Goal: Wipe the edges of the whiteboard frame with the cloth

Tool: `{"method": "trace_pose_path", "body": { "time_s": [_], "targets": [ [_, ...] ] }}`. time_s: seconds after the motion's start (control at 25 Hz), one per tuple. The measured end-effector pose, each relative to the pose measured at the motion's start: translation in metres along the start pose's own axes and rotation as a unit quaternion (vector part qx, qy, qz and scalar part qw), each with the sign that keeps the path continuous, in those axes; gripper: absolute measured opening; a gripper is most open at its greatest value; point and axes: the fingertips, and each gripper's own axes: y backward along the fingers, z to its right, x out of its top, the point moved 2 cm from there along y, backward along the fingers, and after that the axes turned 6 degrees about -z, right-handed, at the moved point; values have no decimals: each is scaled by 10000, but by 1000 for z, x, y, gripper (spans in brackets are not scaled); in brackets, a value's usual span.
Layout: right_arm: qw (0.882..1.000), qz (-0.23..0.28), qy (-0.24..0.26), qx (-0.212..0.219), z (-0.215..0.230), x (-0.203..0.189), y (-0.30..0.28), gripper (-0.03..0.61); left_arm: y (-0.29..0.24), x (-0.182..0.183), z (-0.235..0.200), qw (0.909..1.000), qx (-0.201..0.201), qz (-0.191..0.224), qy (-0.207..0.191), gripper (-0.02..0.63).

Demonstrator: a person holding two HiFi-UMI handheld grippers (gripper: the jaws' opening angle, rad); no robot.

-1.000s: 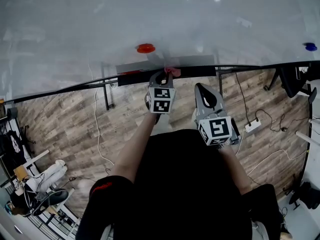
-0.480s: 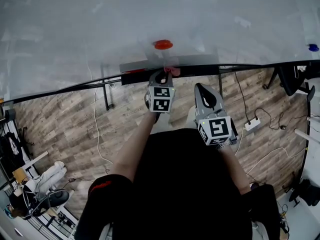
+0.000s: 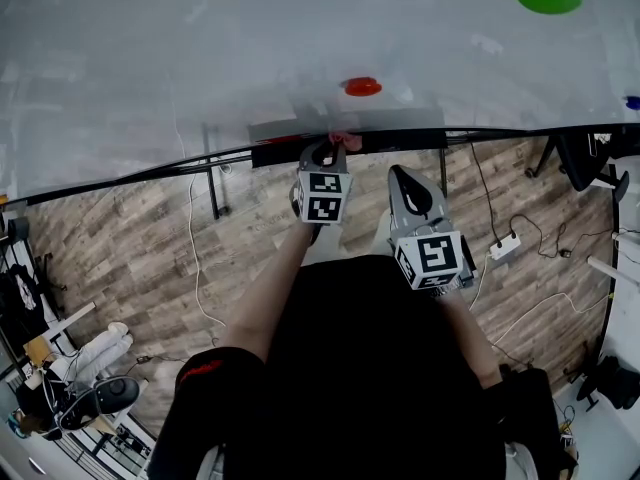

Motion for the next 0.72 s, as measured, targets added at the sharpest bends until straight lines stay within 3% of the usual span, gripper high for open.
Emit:
{"method": "trace_pose_path", "body": {
  "time_s": [0.72],
  "targets": [
    [9999, -18, -16, -145, -39, 3, -10, 2, 16, -7, -34, 10000, -67, 51, -41, 28]
  ]
}}
